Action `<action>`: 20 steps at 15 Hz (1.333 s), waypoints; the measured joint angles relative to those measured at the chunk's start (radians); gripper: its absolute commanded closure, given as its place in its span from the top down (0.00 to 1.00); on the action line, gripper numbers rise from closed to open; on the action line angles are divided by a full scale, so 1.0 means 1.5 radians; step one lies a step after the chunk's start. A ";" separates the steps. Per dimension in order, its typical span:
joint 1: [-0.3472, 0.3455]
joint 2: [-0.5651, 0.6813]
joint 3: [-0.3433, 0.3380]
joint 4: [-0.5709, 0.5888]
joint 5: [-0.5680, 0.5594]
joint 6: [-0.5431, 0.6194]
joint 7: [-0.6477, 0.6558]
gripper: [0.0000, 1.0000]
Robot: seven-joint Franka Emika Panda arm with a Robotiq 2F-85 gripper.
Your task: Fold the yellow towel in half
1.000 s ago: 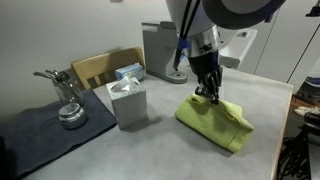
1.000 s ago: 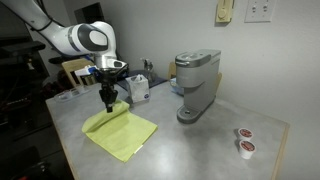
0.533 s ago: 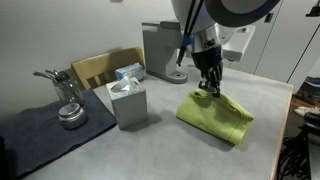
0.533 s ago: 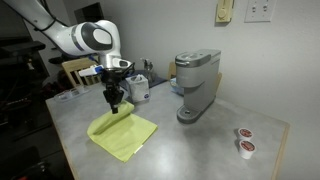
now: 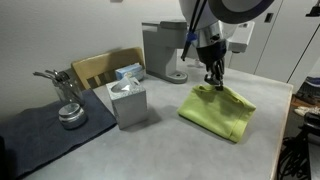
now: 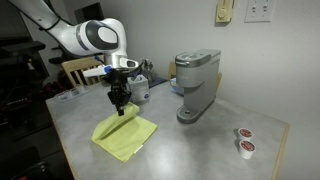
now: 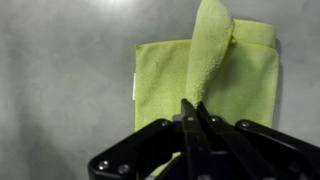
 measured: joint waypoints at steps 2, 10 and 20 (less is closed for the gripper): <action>-0.008 0.000 -0.001 0.000 0.000 0.000 -0.021 0.01; -0.020 0.013 -0.001 0.000 0.001 0.016 -0.099 0.01; -0.021 0.063 0.001 0.010 0.001 0.056 -0.137 0.01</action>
